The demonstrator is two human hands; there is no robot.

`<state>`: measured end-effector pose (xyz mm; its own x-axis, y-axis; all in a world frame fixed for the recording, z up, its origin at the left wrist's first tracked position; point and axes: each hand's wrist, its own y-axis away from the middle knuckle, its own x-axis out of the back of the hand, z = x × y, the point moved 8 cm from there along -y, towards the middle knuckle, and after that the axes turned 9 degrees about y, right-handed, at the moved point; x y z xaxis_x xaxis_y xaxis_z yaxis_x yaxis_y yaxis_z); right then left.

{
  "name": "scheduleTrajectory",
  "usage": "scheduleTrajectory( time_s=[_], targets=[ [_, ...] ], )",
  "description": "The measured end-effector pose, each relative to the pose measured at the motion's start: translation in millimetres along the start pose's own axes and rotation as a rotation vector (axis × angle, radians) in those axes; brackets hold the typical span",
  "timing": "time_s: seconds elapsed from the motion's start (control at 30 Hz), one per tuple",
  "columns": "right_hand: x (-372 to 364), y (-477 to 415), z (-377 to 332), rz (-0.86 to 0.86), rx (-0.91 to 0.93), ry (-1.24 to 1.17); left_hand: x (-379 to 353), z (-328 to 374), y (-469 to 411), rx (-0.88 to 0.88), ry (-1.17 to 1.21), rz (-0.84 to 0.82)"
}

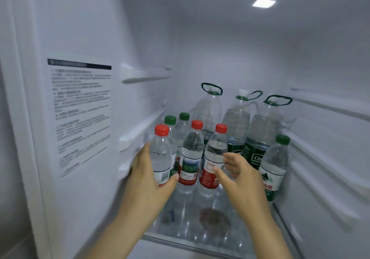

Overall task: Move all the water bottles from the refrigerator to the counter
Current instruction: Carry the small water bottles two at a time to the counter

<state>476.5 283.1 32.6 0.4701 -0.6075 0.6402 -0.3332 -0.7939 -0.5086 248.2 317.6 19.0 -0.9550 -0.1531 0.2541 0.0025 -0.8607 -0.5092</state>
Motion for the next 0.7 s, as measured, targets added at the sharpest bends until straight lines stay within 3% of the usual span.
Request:
scheduleTrajectory(
  time_s=[0.23, 0.7],
  targets=[
    [-23.6, -27.4, 26.0, -0.051, -0.050, 0.044, -12.3, -24.7, -12.8, 0.033, -0.021, 0.020],
    [-67.5, -55.5, 46.6, -0.091, -0.117, -0.135, -26.1, -41.4, -28.5, -0.047, -0.116, 0.090]
  ],
)
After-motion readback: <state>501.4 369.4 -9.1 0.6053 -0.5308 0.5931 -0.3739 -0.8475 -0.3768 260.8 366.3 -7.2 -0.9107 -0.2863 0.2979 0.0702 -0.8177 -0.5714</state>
